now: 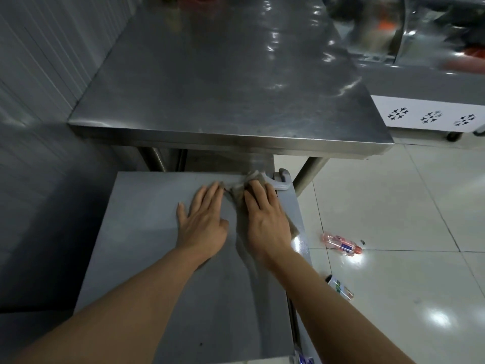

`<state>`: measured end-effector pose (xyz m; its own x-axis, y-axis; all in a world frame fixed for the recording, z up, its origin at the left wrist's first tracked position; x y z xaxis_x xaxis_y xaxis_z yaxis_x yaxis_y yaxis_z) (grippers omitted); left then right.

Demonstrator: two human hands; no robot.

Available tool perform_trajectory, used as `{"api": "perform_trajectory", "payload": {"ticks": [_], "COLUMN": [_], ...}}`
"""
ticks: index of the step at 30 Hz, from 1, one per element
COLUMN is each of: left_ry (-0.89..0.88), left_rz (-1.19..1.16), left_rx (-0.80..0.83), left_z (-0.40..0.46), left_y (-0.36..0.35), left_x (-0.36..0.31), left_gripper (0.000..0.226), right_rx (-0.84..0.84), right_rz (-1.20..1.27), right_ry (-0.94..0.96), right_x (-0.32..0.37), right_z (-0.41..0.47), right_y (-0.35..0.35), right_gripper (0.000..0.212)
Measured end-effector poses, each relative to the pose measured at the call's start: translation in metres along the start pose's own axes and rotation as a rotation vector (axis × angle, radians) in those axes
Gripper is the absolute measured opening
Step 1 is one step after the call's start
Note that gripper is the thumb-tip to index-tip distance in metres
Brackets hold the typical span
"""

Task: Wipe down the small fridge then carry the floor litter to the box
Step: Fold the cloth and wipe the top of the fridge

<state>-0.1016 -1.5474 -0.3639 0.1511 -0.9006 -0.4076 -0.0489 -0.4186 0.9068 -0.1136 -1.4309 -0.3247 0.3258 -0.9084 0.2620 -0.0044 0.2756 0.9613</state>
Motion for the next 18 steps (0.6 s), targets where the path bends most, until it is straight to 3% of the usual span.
{"api": "perform_trajectory", "payload": {"ticks": [5, 11, 15, 18], "left_ry": [-0.005, -0.003, -0.012, -0.026], "left_rz": [0.033, 0.046, 0.038, 0.073], "left_rx": [-0.011, 0.030, 0.023, -0.016], "left_z": [-0.001, -0.001, -0.002, -0.004], "left_y": [0.000, -0.001, 0.000, 0.000], "left_x": [0.000, 0.001, 0.000, -0.001], "left_gripper": [0.073, 0.073, 0.072, 0.070], "right_rx": [0.077, 0.021, -0.130, -0.074], "right_rz": [-0.048, -0.026, 0.090, 0.284], "right_ry": [0.050, 0.065, -0.230, -0.505], "right_x": [-0.003, -0.017, -0.092, -0.143], "right_z": [0.009, 0.036, 0.006, -0.009], "right_y": [-0.003, 0.008, 0.023, 0.009], "right_gripper": [0.059, 0.053, 0.052, 0.036]}}
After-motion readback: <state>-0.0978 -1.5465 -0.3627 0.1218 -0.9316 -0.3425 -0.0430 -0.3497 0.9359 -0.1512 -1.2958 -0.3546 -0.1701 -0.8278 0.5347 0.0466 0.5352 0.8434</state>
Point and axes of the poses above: each hand's wrist, its own z-axis towards the middle knuckle, its own y-axis out of the back of the hand, x = y × z, the point moved 10 cm from there along z, towards the middle knuckle, and after that the axes turned 6 degrees about -x, right-handed, at the moved point
